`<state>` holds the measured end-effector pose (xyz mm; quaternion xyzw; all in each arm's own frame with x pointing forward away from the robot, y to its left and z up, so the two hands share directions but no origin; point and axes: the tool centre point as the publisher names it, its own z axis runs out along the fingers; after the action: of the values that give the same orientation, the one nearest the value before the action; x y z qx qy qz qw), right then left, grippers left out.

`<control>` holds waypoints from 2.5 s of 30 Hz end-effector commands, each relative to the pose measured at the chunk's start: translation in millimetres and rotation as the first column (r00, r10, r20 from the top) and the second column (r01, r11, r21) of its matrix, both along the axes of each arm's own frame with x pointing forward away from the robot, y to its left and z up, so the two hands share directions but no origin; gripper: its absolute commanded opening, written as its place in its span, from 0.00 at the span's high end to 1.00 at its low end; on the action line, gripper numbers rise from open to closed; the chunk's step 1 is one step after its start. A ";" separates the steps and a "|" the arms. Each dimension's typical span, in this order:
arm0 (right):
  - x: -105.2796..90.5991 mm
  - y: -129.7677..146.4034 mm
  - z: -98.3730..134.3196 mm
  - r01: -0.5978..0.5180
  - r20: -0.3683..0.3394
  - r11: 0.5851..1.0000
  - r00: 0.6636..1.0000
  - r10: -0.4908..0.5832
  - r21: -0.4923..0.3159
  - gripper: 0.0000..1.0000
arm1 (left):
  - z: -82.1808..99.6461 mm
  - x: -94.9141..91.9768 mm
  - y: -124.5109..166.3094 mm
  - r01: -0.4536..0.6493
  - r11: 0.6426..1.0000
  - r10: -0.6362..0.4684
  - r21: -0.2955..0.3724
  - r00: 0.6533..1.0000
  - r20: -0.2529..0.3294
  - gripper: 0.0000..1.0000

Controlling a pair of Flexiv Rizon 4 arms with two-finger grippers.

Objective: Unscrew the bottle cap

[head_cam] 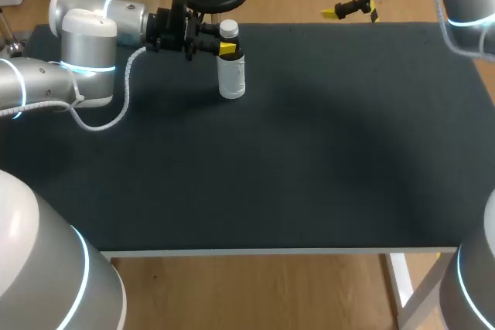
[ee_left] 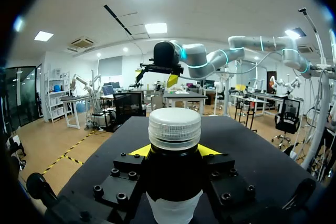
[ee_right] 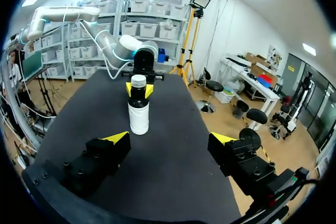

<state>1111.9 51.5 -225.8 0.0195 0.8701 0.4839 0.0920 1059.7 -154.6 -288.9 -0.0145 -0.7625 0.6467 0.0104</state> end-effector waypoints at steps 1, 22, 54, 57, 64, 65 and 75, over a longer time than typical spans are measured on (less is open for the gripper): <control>10.3 5.7 -6.4 -0.161 -0.125 0.987 0.979 0.160 0.007 0.00 | -0.8 2.1 0.3 0.005 1.000 -0.005 -0.001 1.000 -0.001 1.00; 8.1 25.8 -2.3 -0.157 -0.159 0.986 0.974 0.164 0.053 0.00 | -0.8 2.1 0.3 0.005 1.000 -0.005 -0.001 1.000 -0.001 1.00; 31.8 130.0 -23.6 -0.242 -0.214 0.960 0.939 0.269 0.144 0.00 | -0.8 2.1 0.3 0.005 1.000 -0.005 -0.001 1.000 -0.001 1.00; 29.8 134.7 -24.4 -0.252 -0.218 0.958 0.936 0.277 0.137 0.00 | -0.8 2.1 0.3 0.005 1.000 -0.005 -0.001 1.000 -0.001 1.00; 23.3 148.0 -23.4 -0.273 -0.223 0.951 0.927 0.300 0.142 0.00 | -0.8 2.1 0.3 0.005 1.000 -0.005 -0.001 1.000 -0.001 1.00; 22.2 150.2 -22.6 -0.278 -0.222 0.950 0.926 0.304 0.142 0.00 | -0.8 2.1 0.3 0.005 1.000 -0.005 -0.001 1.000 -0.001 1.00; 9.9 162.7 -26.0 -0.300 -0.229 0.946 0.919 0.320 0.121 0.00 | -0.8 2.1 0.3 0.005 1.000 -0.005 -0.001 1.000 -0.001 1.00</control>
<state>1118.1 212.9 -251.3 -0.0494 0.8460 0.5239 -0.0856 1059.8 -154.6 -288.9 -0.0146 -0.7625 0.6467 0.0105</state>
